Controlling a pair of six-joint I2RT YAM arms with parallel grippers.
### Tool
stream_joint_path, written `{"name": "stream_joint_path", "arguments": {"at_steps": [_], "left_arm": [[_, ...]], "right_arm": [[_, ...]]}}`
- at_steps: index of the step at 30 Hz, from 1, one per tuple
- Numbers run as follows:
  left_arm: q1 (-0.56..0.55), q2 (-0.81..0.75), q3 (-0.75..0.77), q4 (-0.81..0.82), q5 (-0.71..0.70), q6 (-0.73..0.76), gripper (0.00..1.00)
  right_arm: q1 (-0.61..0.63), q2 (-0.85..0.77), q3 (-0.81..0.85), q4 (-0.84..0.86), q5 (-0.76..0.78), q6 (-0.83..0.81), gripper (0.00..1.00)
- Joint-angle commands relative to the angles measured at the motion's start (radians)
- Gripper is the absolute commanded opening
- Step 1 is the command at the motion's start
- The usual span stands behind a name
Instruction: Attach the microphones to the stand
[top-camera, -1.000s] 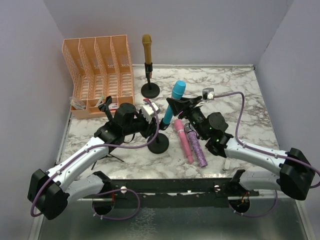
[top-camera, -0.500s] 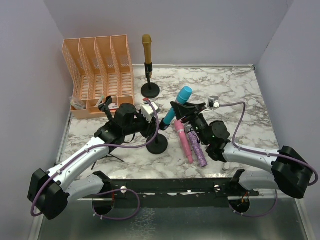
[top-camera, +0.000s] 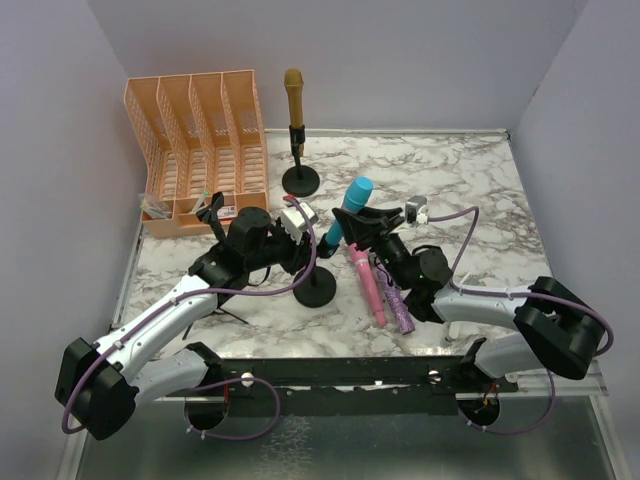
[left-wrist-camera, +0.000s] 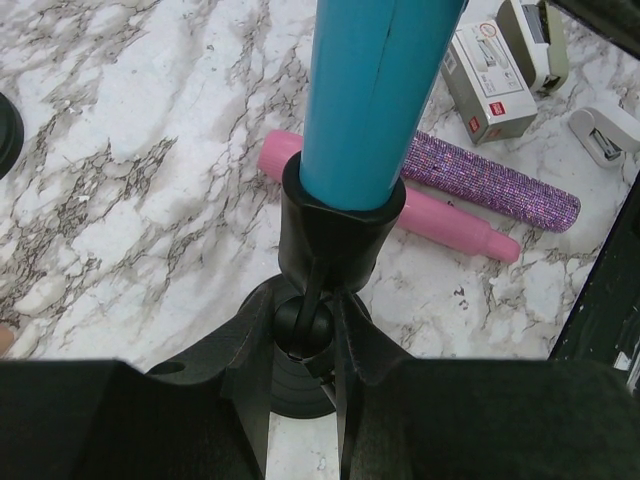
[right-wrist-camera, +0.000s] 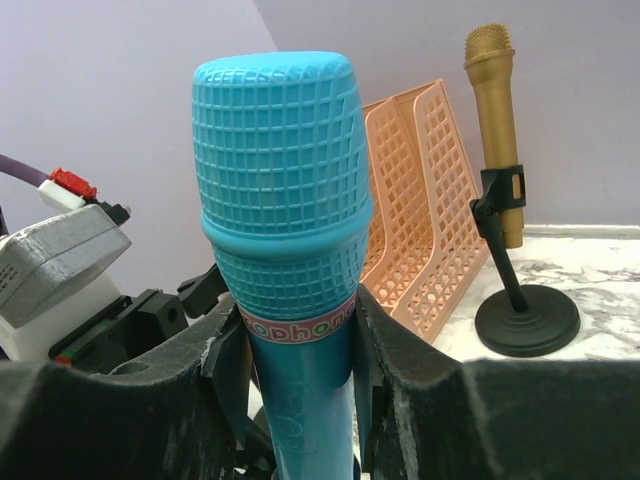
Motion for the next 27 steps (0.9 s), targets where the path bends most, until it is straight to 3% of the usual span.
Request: {"name": "stream_joint_path", "arguments": {"at_steps": [1,9,14,27], "left_arm": [[0.002,-0.004,-0.005,0.165,-0.045,-0.03,0.0],[0.001,-0.008,-0.017,0.179,-0.042,-0.069,0.0],[0.001,-0.011,-0.021,0.176,-0.044,-0.073,0.0],[0.002,-0.009,-0.025,0.18,-0.052,-0.086,0.0]], "right_arm": [[0.044,0.128,-0.077,-0.319,-0.2,-0.033,0.01],[0.043,0.132,-0.075,-0.372,-0.169,-0.124,0.01],[0.044,0.172,-0.101,-0.311,-0.15,-0.191,0.01],[0.044,0.262,-0.087,-0.336,-0.145,-0.217,0.01]]}}
